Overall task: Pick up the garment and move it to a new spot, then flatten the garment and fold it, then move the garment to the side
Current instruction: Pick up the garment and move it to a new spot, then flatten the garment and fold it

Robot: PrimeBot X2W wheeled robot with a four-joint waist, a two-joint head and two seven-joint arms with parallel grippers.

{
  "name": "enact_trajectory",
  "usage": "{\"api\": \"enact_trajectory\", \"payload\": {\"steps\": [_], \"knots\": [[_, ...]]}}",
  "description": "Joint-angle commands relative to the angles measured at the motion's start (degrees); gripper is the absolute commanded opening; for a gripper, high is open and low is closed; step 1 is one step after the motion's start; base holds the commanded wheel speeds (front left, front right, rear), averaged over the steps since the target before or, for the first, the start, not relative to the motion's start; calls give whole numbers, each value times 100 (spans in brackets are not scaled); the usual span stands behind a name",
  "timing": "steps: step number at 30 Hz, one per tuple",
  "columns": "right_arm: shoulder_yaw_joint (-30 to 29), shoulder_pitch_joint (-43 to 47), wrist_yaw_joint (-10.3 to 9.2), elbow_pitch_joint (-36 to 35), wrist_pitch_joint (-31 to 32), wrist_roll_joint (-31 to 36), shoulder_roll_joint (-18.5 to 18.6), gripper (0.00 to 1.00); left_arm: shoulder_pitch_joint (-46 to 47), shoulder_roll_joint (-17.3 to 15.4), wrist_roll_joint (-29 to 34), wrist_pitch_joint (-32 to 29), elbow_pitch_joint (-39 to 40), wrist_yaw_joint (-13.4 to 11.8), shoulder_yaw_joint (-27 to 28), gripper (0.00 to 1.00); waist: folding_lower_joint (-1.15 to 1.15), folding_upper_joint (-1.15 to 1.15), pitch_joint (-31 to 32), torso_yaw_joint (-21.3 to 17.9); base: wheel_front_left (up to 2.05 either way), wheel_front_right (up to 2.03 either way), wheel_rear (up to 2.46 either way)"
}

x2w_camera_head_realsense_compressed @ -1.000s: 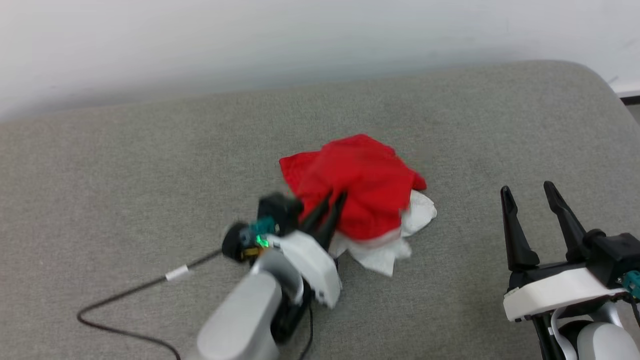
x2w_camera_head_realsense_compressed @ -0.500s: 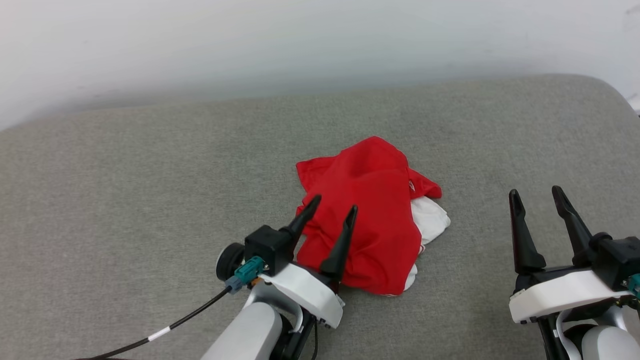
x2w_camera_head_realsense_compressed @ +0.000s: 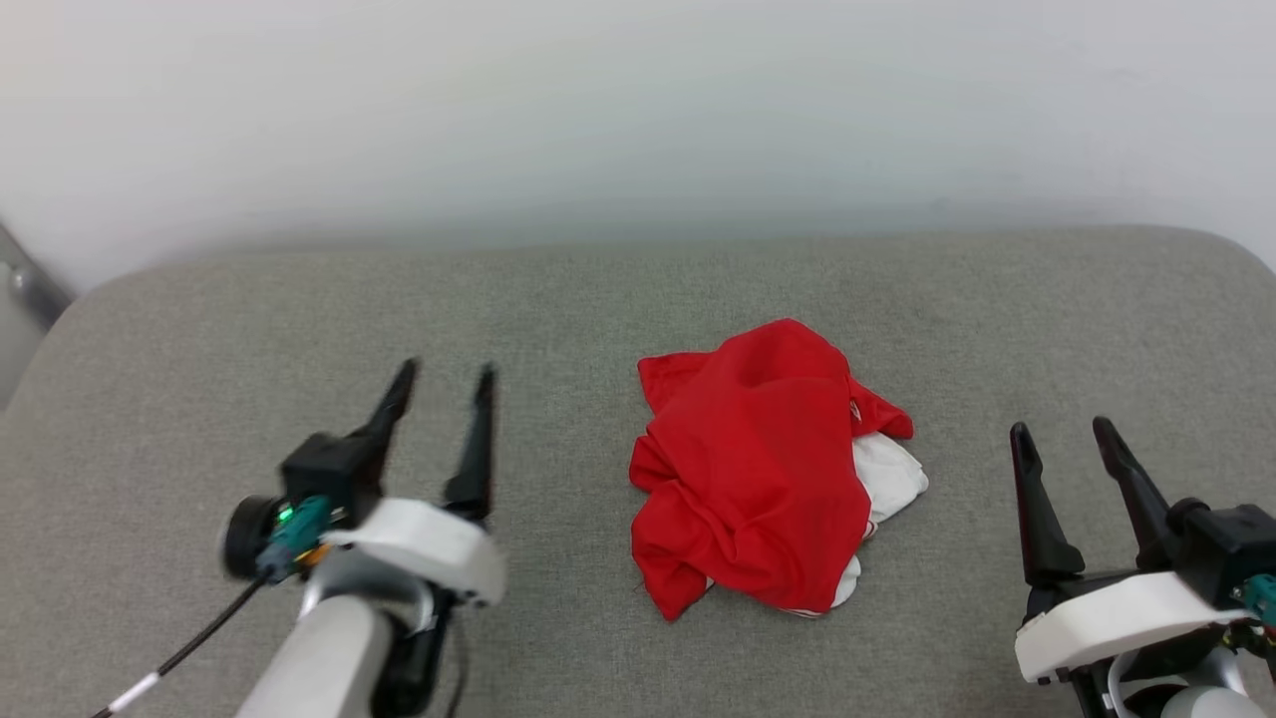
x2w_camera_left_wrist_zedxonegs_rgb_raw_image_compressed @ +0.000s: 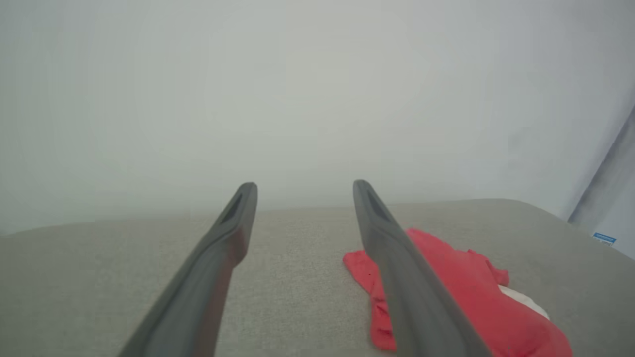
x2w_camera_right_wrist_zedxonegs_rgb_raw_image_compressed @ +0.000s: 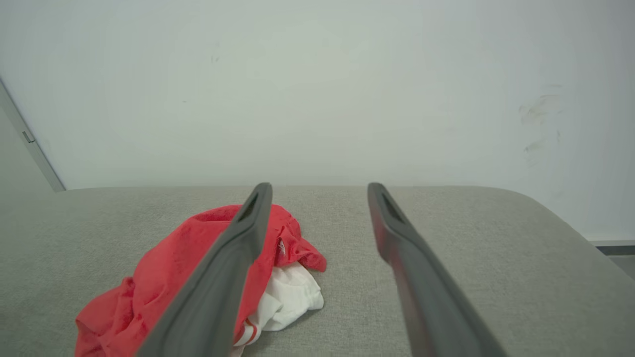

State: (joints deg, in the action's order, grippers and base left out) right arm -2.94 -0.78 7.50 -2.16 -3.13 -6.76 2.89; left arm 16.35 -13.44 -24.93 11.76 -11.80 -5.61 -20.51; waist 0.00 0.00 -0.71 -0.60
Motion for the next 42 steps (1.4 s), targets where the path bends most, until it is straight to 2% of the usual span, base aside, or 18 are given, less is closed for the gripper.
{"api": "enact_trajectory", "payload": {"steps": [1, 5, 9, 23, 27, 28, 32, 36, 42], "knots": [[33, 84, -2, -6, 31, -25, -2, 100, -191, -88, -57, -59, -2, -64, 77, 100, 0, 0, 75, 3, 0, 0, 0], [59, 188, -2, -20, 107, -14, -1, 100, -542, -358, -102, -233, 107, -157, 197, 100, 0, 0, 153, -25, 0, 0, 0], [42, 305, -2, -40, 194, -7, -1, 100, -826, -472, -75, -269, 220, -198, 166, 100, 0, 0, 210, -25, 0, 0, 0], [90, 307, -2, -131, 338, -5, -2, 100, -1017, -407, -145, -206, 392, -356, 173, 100, 0, 0, 245, 41, 0, 0, 0], [-47, 308, -3, 2, 481, -203, 1, 100, -978, -412, -154, -222, 384, -408, 180, 100, 0, 0, 218, 51, 0, 0, 0], [-92, 301, -2, 102, 603, -453, -1, 100, -961, -405, -132, -207, 401, -408, 168, 100, 0, 0, 202, 64, 0, 0, 0], [-422, 61, -1, 506, 1347, -633, 1, 100, -842, -351, -98, -148, 443, -411, 120, 100, 0, 0, 82, 181, 0, 0, 0], [-658, -427, -2, 913, 2639, -517, 11, 100, -651, -289, -78, -75, 506, -358, 71, 100, 0, 0, -234, 352, 0, 0, 0], [-538, -1237, -2, 1205, 4467, -491, 324, 100, -351, -140, -18, 81, 461, -296, -17, 100, 0, 0, -725, 660, 0, 0, 0]]}}
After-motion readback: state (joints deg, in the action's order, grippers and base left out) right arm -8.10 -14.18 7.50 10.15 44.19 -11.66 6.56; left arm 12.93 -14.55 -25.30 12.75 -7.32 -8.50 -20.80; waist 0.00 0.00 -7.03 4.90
